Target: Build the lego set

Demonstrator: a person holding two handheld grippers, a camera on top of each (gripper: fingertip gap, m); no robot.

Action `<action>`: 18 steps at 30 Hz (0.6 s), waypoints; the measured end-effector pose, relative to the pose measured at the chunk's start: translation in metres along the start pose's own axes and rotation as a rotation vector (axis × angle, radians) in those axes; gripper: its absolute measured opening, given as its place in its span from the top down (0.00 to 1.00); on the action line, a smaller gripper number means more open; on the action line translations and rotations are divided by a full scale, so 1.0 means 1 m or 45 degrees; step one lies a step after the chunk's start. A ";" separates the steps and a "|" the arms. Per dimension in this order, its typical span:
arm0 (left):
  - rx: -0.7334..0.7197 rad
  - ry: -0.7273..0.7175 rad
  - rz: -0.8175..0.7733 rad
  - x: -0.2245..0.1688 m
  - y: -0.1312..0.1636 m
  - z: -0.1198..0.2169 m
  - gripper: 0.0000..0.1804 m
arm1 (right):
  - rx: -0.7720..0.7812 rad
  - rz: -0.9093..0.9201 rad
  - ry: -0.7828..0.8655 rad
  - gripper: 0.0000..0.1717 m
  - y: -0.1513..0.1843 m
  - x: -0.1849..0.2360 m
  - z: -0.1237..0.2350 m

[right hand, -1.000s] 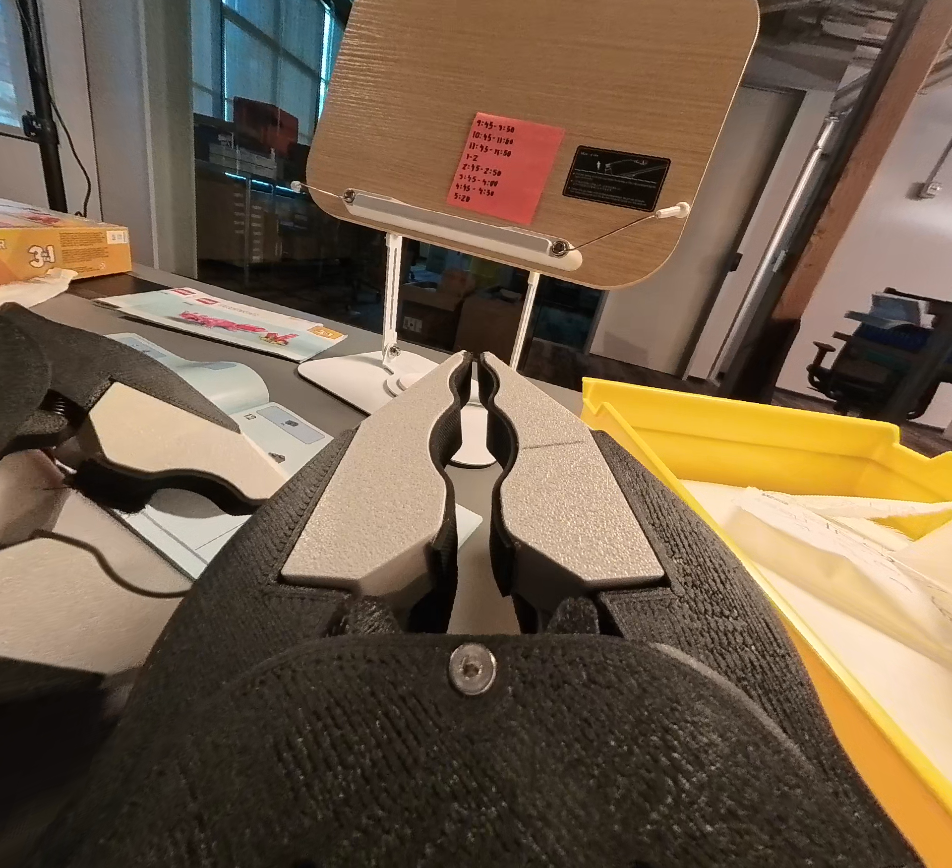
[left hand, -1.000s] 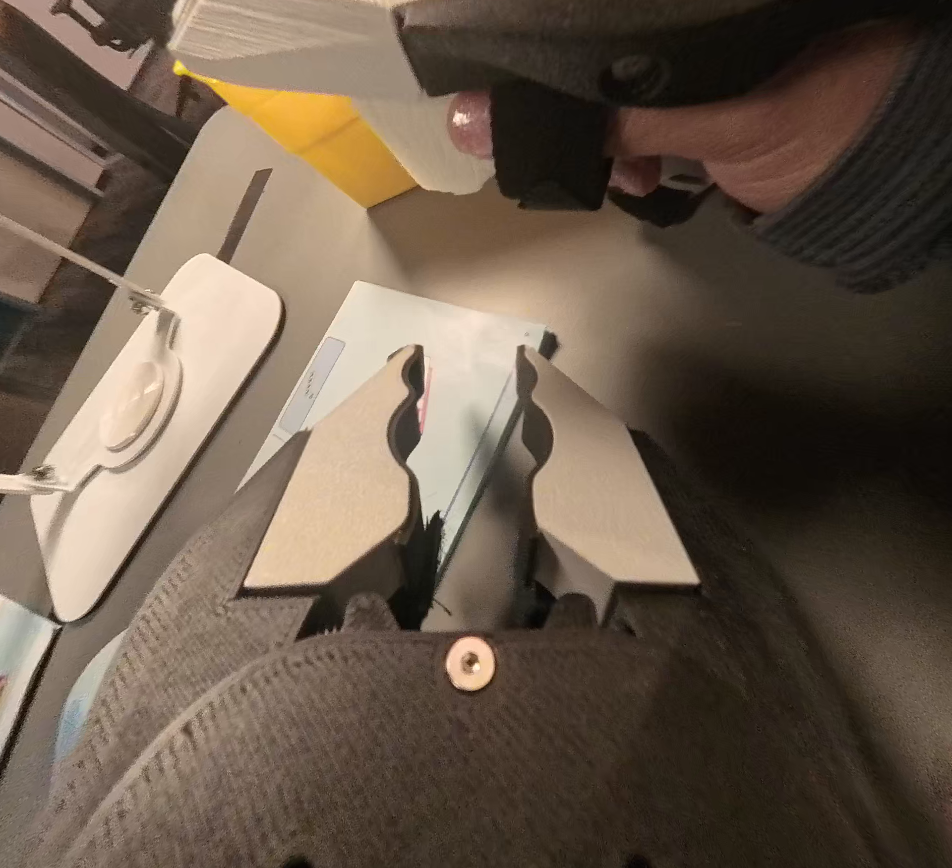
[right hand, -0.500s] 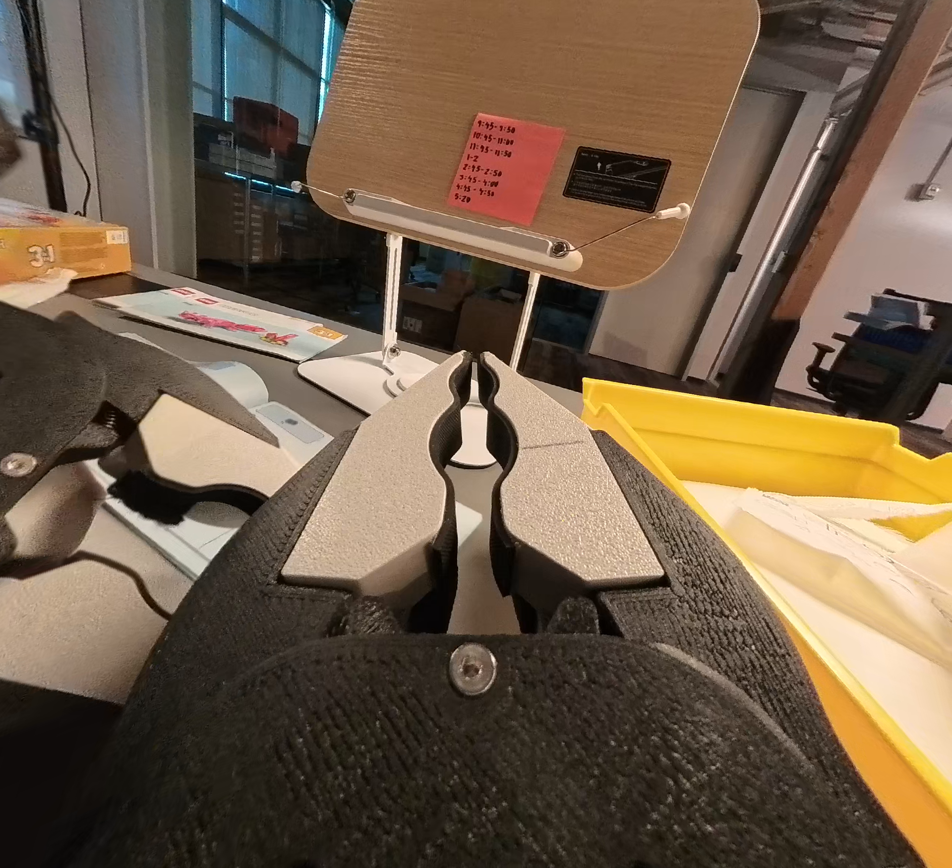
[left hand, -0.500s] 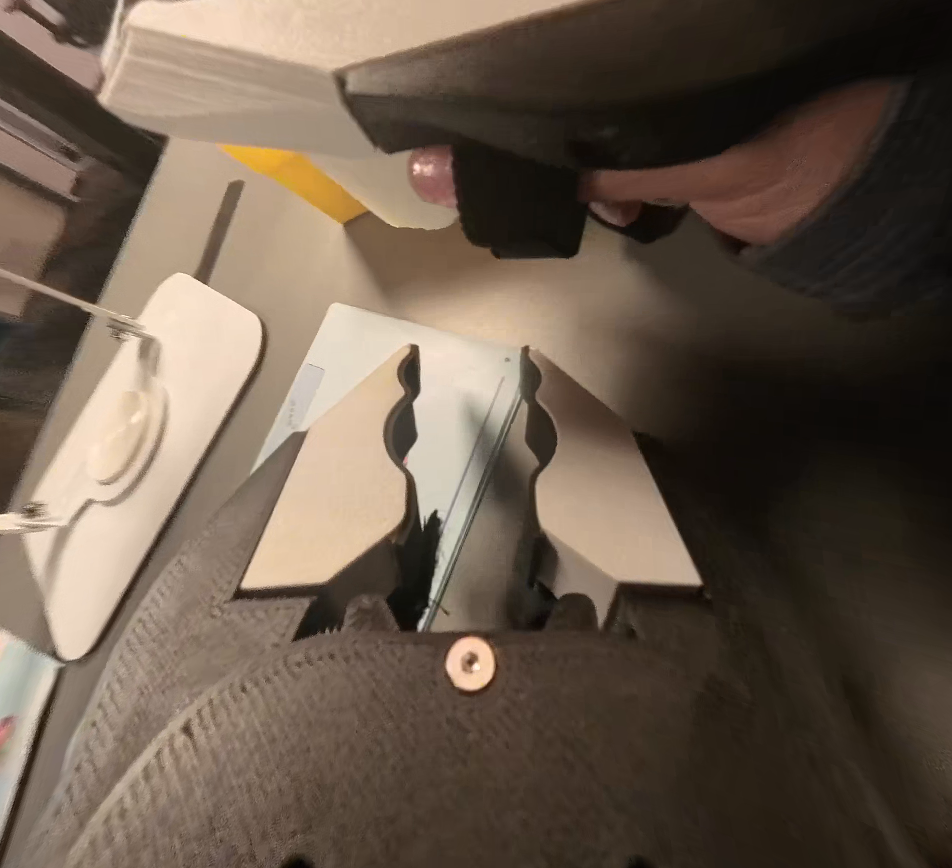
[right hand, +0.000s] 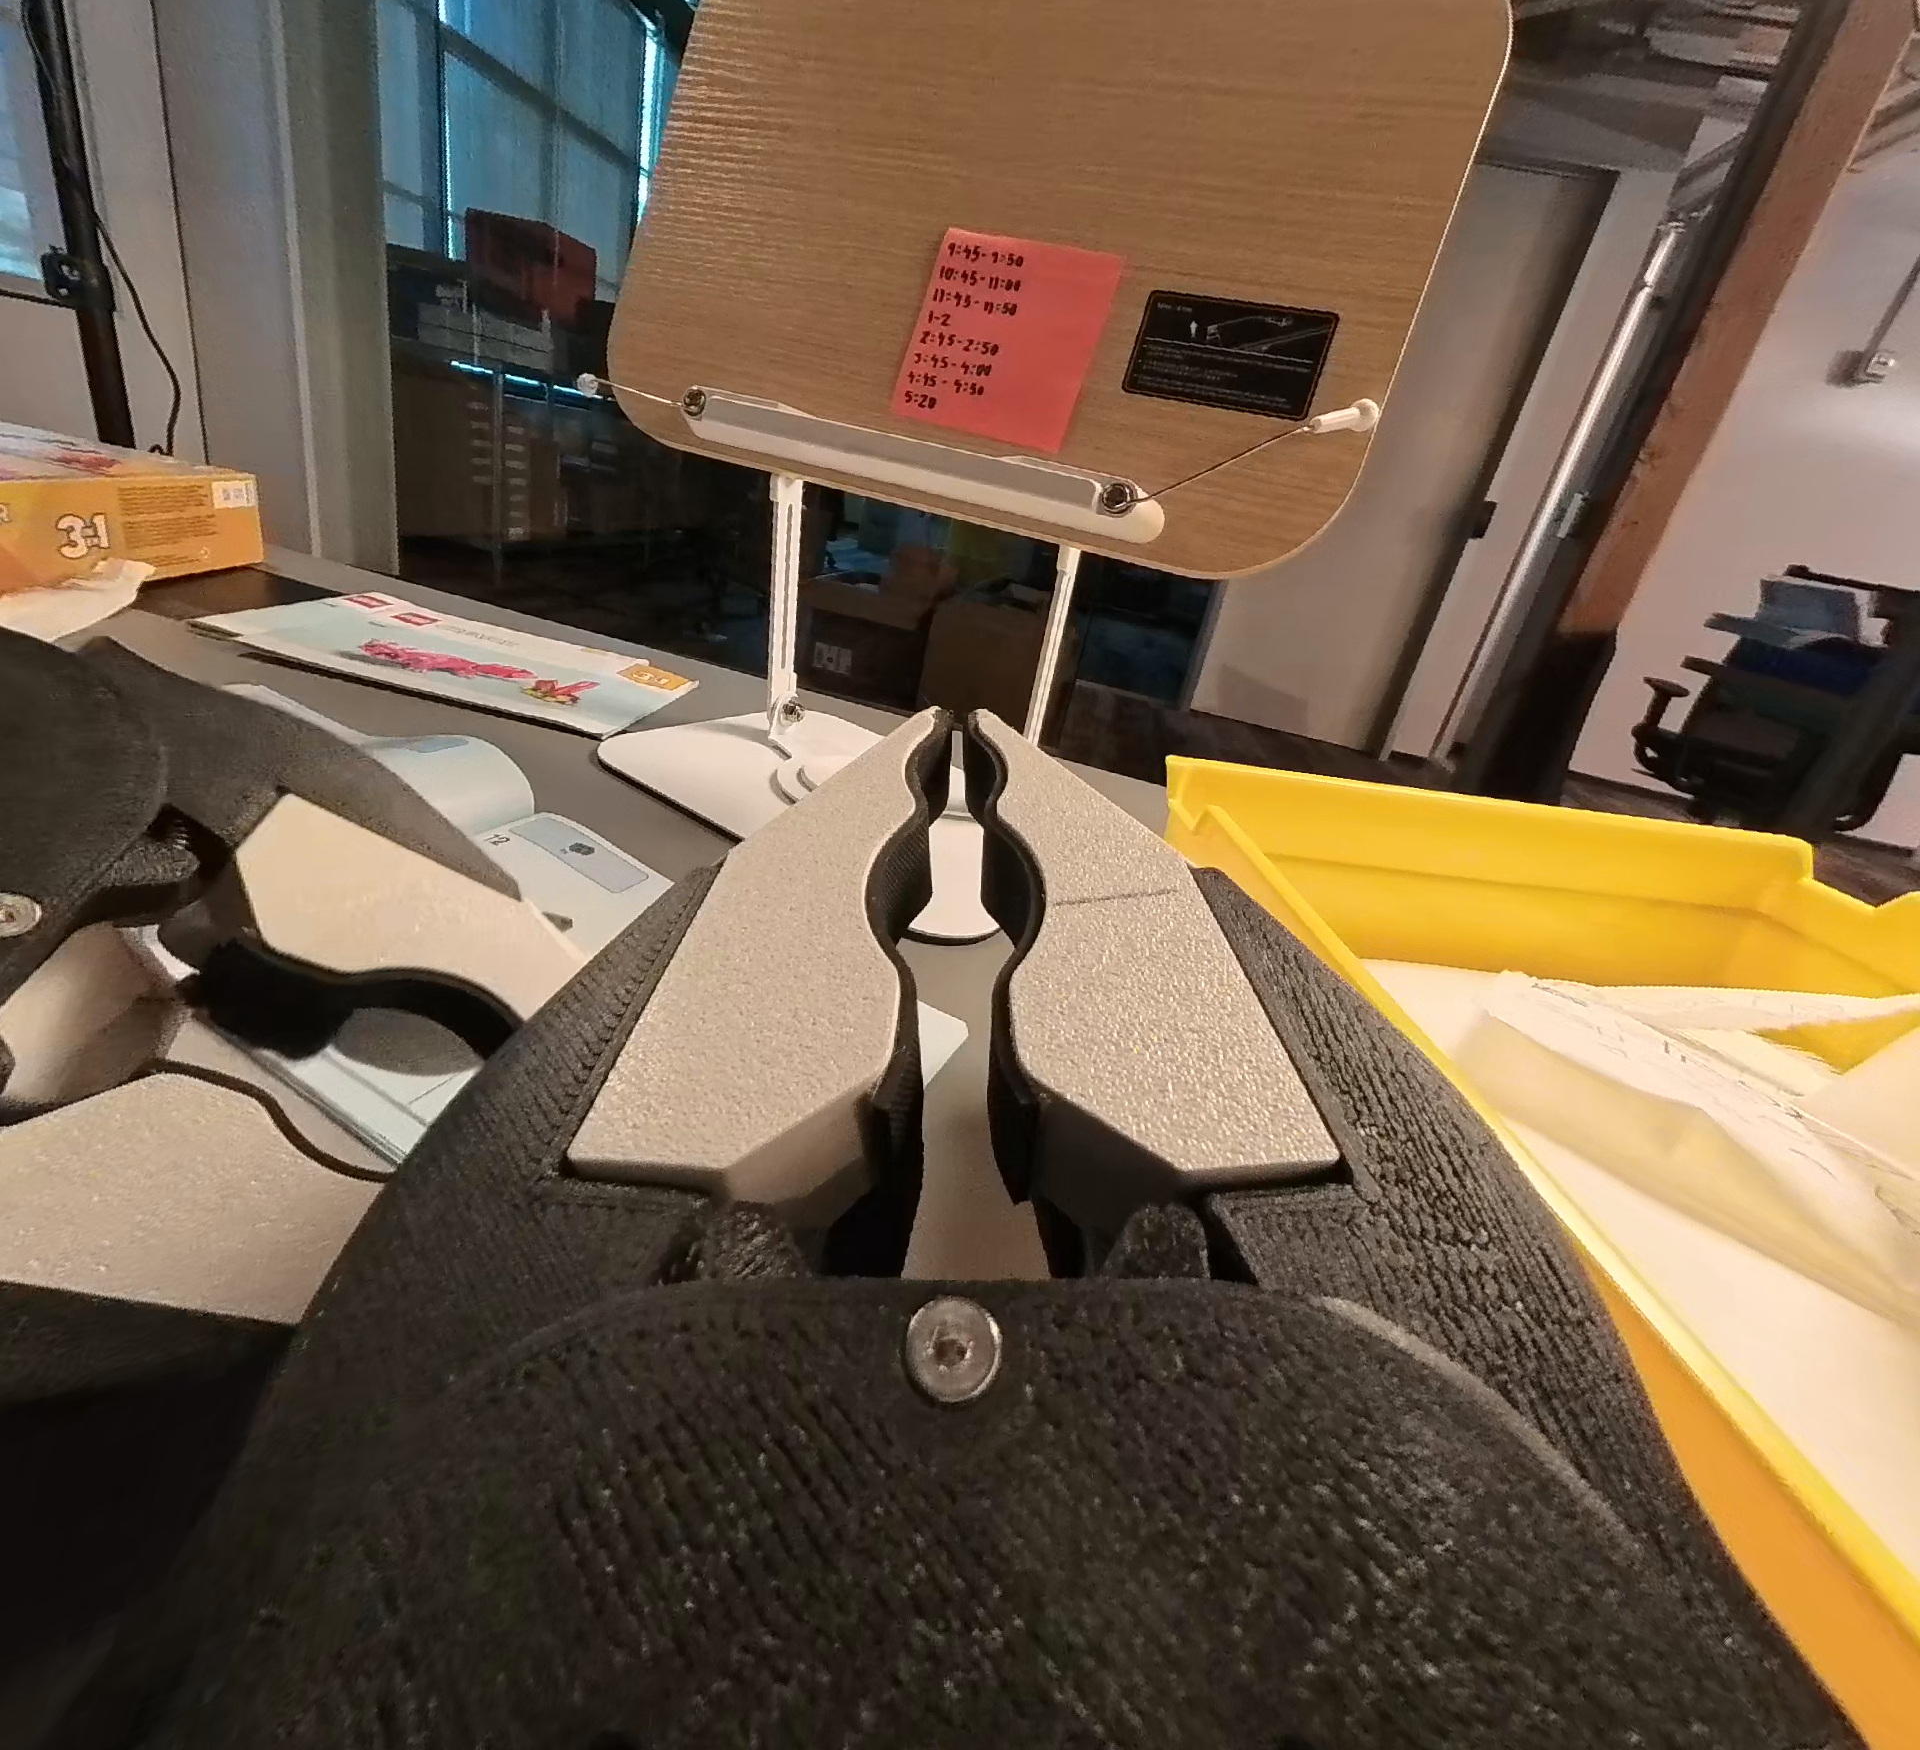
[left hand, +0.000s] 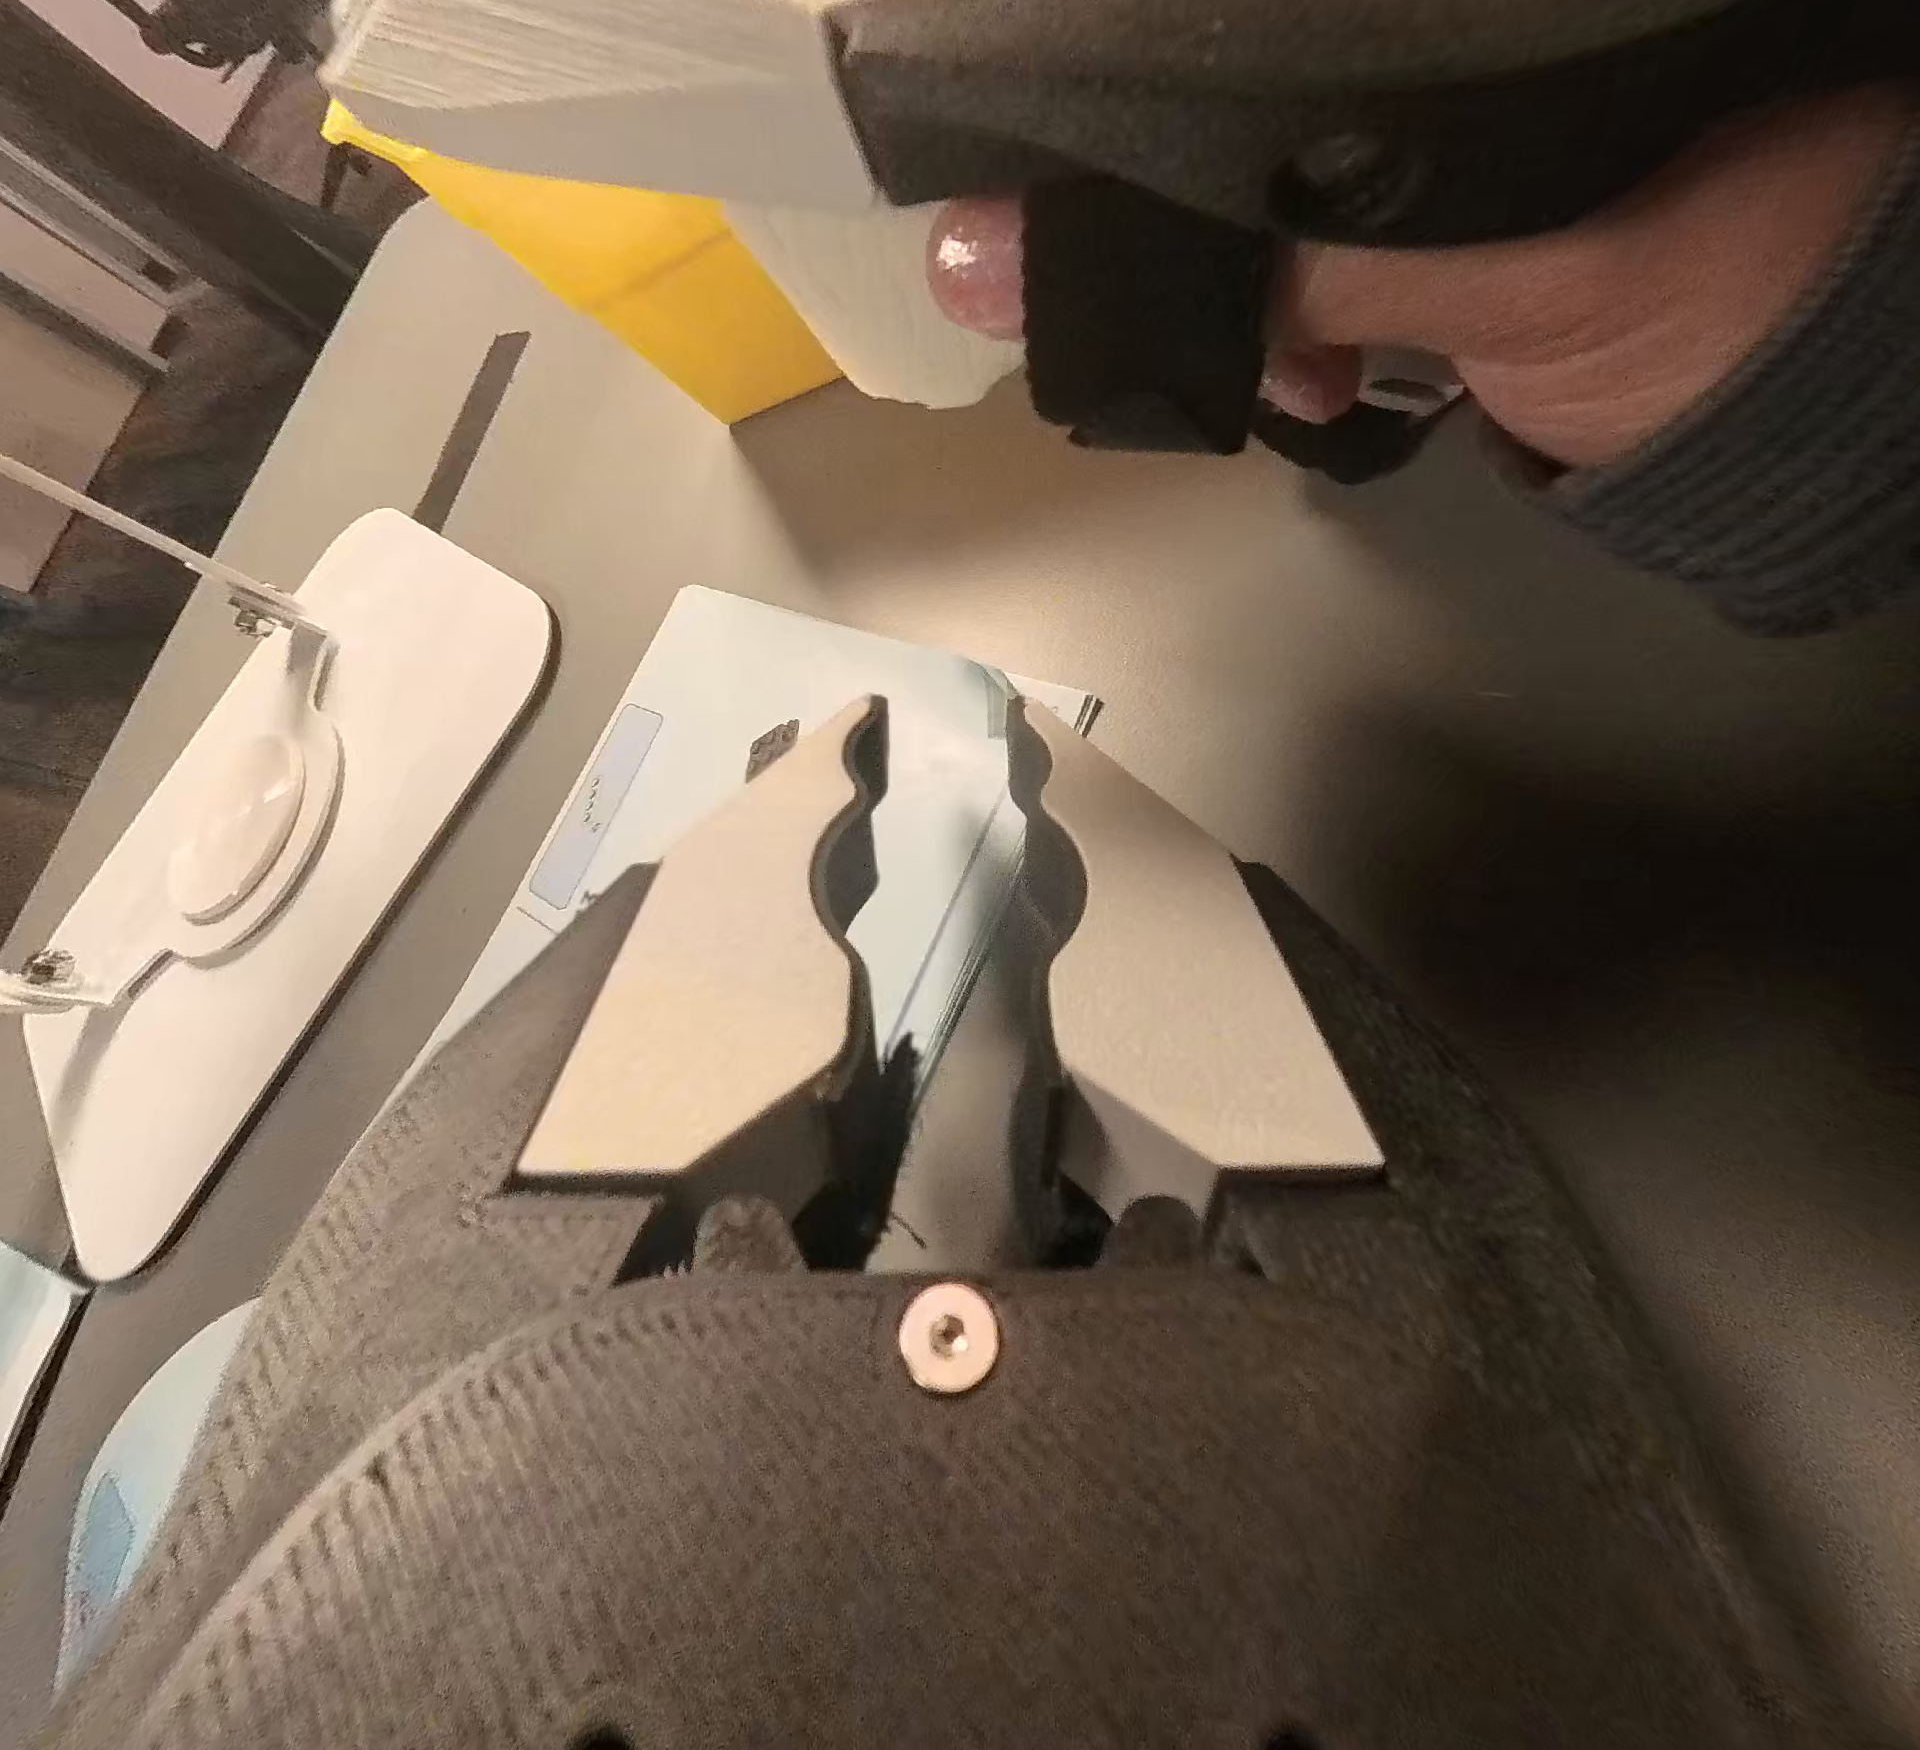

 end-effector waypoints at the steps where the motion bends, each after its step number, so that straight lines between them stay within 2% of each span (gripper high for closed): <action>1: 0.005 0.010 -0.002 -0.001 0.000 -0.001 0.89 | -0.001 0.000 -0.001 1.00 0.000 0.000 0.000; 9: -0.002 0.062 0.066 0.000 0.001 0.000 0.91 | -0.002 -0.003 0.000 1.00 0.000 0.000 0.000; 14: 0.031 0.300 0.181 -0.011 0.004 0.000 0.91 | 0.000 0.002 -0.003 1.00 0.000 0.001 0.000; 18: 0.060 0.344 0.230 -0.011 0.006 -0.002 0.94 | 0.002 0.006 -0.005 1.00 0.000 0.002 -0.001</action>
Point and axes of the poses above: each gripper's, where its closed fingertips meet, z back along the fingers, y out of its underside, x = y × z across the jaws, the point moved 2 cm from there along z, back along the fingers, and after that the axes turned 7 degrees about x, right-handed, at the moved point
